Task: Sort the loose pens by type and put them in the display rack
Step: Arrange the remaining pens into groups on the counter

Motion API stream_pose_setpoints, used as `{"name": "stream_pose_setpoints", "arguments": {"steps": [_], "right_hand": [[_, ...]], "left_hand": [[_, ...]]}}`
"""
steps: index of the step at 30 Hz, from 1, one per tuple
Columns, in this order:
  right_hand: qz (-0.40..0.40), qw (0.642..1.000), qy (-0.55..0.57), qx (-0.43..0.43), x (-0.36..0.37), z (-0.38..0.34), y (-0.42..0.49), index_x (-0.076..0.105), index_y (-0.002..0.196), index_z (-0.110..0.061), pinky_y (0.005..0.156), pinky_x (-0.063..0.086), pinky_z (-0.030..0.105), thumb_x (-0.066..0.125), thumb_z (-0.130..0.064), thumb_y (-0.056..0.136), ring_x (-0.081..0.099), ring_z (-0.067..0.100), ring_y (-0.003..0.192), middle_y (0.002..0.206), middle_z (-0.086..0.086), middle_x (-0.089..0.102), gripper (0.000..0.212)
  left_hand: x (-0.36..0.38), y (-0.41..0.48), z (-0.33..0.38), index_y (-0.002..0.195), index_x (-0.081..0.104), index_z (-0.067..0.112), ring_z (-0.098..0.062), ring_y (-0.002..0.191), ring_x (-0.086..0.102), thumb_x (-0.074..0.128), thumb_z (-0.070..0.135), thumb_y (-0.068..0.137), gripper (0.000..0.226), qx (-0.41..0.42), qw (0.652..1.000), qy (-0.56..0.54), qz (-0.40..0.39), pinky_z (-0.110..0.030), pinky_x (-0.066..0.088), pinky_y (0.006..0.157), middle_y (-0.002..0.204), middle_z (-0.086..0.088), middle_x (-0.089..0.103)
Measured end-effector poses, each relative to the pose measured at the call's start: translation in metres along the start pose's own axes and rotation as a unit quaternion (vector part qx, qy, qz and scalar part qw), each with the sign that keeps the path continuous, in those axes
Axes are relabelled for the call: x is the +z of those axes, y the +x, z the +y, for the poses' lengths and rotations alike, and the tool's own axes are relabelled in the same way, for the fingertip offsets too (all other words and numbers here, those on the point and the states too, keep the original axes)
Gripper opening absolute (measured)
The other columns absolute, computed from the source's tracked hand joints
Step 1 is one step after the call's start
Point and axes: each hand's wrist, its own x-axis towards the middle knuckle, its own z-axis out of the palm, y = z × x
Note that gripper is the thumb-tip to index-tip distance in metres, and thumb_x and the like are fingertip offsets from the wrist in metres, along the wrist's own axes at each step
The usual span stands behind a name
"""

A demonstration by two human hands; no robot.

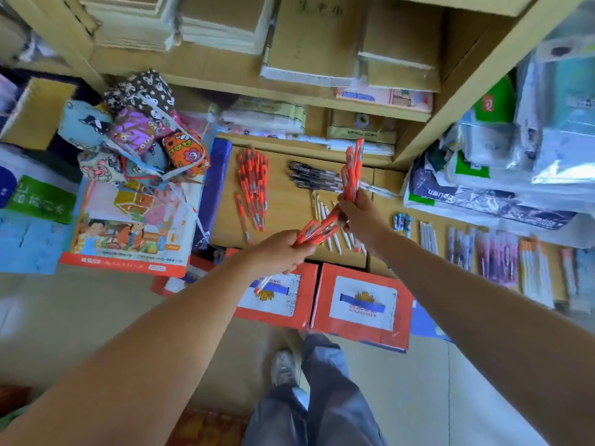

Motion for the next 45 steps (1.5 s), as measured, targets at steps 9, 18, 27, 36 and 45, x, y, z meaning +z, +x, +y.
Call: {"name": "stream_pose_setpoints", "arguments": {"steps": [9, 18, 27, 36, 45], "right_hand": [[0.02, 0.996, 0.073, 0.055, -0.073, 0.004, -0.087, 0.045, 0.086, -0.015, 0.044, 0.03, 0.019, 0.043, -0.007, 0.1, 0.038, 0.012, 0.055, 0.072, 0.003, 0.049, 0.016], [0.193, 0.961, 0.191, 0.044, -0.226, 0.038, -0.153, 0.038, 0.077, -0.017, 0.033, 0.024, 0.013, 0.041, -0.007, 0.1, 0.03, 0.001, 0.029, 0.064, 0.004, 0.036, 0.026], [0.195, 0.959, 0.192, 0.07, -0.412, 0.09, -0.244, 0.038, 0.07, -0.017, 0.036, 0.02, 0.013, 0.048, -0.033, 0.1, 0.024, 0.007, 0.031, 0.044, -0.005, 0.031, 0.036], [0.282, 0.944, 0.158, 0.063, -0.569, 0.116, -0.277, 0.043, 0.064, -0.014, 0.042, 0.036, 0.019, 0.039, -0.037, 0.102, 0.042, 0.018, 0.047, 0.058, 0.007, 0.045, 0.044], [0.362, 0.92, 0.117, 0.098, -0.699, 0.119, -0.246, 0.051, 0.066, -0.018, 0.055, 0.033, 0.027, 0.038, -0.046, 0.1, 0.042, 0.014, 0.055, 0.063, -0.001, 0.048, 0.046]], "left_hand": [[0.063, -0.011, 0.071, 0.093, 0.047, 0.014, -0.011, 0.057, 0.038, 0.042, 0.023, 0.102, 0.013, -0.008, 0.995, 0.073, -0.066, -0.024, 0.041, 0.058, 0.071, -0.001, 0.041], [0.171, 0.017, 0.176, 0.093, 0.048, 0.011, -0.014, 0.051, 0.03, 0.043, 0.033, 0.101, 0.025, 0.013, 0.998, 0.043, -0.038, -0.03, 0.033, 0.055, 0.062, -0.001, 0.031], [0.336, 0.08, 0.296, 0.08, 0.053, 0.012, -0.016, 0.039, 0.038, 0.05, 0.038, 0.097, 0.031, 0.077, 0.99, 0.09, 0.078, -0.027, 0.032, 0.05, 0.05, -0.001, 0.038], [0.474, 0.136, 0.398, 0.084, 0.051, 0.013, -0.015, 0.048, 0.04, 0.047, 0.039, 0.099, 0.029, 0.101, 0.99, 0.097, 0.009, -0.025, 0.037, 0.05, 0.06, -0.001, 0.039], [0.526, 0.225, 0.492, 0.074, 0.039, 0.017, -0.014, 0.042, 0.03, 0.047, 0.035, 0.099, 0.032, 0.114, 0.991, 0.065, -0.029, -0.027, 0.034, 0.046, 0.056, 0.0, 0.031]]}}
